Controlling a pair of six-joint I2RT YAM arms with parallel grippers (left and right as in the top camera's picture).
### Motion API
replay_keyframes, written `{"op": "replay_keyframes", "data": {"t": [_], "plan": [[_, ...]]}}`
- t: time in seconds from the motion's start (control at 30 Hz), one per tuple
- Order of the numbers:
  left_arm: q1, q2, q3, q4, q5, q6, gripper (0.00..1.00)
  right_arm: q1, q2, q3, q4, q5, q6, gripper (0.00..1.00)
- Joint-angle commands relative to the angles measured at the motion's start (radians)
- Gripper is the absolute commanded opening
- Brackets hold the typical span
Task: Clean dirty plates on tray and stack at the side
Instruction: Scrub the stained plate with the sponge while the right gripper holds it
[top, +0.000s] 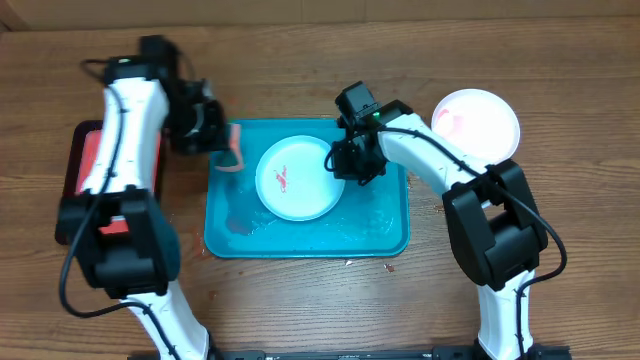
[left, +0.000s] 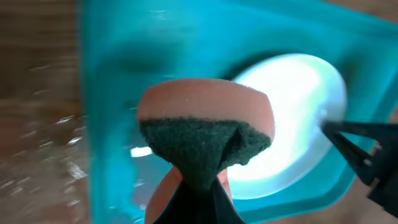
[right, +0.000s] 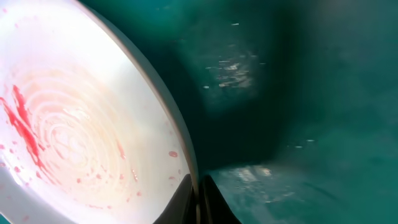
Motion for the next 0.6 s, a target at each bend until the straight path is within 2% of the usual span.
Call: {"op": "replay_keyframes", "data": {"t": [0.0,0.3,0.47,0.57], "plan": [[-0.09,0.01,-0.04,0.027,0.016,0.014,0.04,0.018,0.014,-0.005,0.021,0.053,0.059,0.04],[-0.257,0.01,-0.17,0.183,-0.033,-0.132,0.04,0.028,0.014,-0.005,0.053,0.054,0.105,0.04],[-0.31,0.01,-0.247,0.293,-0.038,-0.194,0.04,0.03,0.014,-0.005,0.056,0.043,0.104,0.04],[-0.326,0.01,-0.29,0.35,-0.094,-0.278,0.04,0.032,0.014,-0.005,0.057,0.043,0.105,0.04]]}}
